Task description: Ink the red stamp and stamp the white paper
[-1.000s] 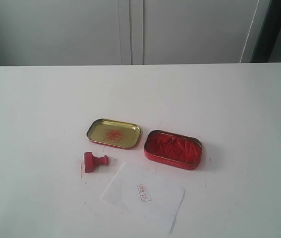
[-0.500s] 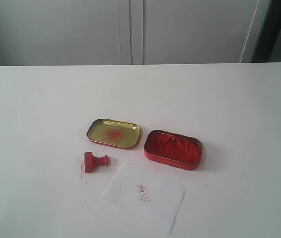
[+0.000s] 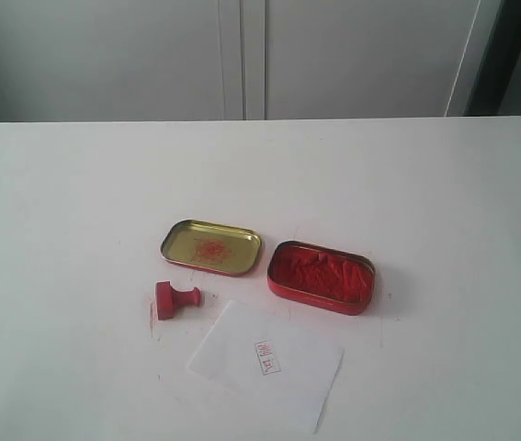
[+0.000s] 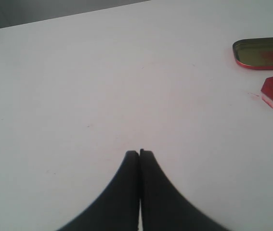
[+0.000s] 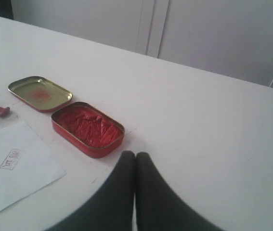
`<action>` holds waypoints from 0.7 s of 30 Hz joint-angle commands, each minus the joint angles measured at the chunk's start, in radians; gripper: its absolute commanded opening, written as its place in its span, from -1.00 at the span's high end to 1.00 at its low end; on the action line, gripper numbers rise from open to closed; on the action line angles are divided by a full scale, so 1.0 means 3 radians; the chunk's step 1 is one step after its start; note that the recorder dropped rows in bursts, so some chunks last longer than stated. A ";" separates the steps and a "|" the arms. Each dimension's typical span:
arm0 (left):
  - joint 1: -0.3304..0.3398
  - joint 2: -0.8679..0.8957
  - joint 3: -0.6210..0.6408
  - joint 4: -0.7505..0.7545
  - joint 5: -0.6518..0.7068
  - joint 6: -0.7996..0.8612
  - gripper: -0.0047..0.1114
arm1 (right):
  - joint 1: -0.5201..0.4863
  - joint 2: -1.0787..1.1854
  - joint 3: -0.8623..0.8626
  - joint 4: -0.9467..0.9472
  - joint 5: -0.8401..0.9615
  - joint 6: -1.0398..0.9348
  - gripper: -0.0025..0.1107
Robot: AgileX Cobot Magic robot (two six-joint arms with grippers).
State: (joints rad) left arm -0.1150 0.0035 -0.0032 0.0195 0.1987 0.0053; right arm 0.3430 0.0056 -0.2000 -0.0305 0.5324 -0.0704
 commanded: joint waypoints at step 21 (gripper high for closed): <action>0.0009 -0.0012 0.0011 -0.0009 -0.0011 0.0009 0.92 | -0.0024 -0.0019 0.0407 0.0002 -0.0390 -0.0014 0.96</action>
State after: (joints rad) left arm -0.1150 0.0035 -0.0032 0.0195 0.1987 0.0053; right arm 0.3430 0.0056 -0.0825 -0.0305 0.4325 -0.0704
